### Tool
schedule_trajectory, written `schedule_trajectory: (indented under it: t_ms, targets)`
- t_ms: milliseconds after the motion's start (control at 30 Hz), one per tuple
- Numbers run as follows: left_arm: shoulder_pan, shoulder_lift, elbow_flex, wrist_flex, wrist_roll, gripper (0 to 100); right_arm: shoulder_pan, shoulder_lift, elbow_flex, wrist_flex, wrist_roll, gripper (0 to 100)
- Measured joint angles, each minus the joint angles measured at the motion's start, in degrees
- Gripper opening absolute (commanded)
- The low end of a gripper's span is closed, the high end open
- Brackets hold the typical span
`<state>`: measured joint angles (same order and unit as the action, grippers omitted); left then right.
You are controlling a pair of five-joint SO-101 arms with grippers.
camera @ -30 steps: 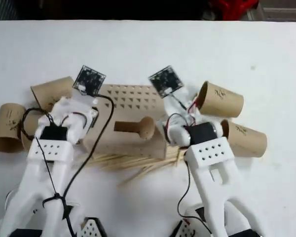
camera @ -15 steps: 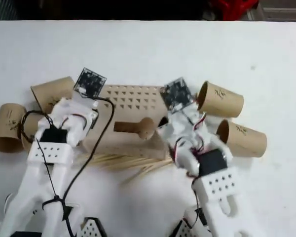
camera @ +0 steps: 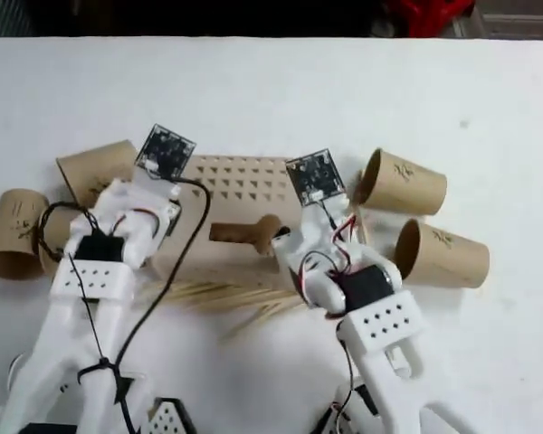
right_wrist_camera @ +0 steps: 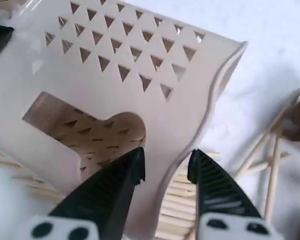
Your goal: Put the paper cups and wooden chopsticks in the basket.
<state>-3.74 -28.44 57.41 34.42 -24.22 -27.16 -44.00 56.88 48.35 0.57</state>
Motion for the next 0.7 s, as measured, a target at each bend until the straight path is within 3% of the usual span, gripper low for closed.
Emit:
schedule_trajectory:
  t_ms: [267, 400, 700]
  targets:
    - [-0.4, 0.0, 0.0, 0.0, -0.1, 16, 0.3, 9.1, -0.1, -8.4, 0.0, 14.4]
    - [-0.9, 0.0, 0.0, 0.0, -0.1, 16, 0.4, 10.5, -0.2, -9.1, -0.1, 0.9]
    - [-1.4, 0.0, 0.1, 0.0, -0.2, 16, 1.2, 3.3, -0.4, -6.3, -0.1, 1.7]
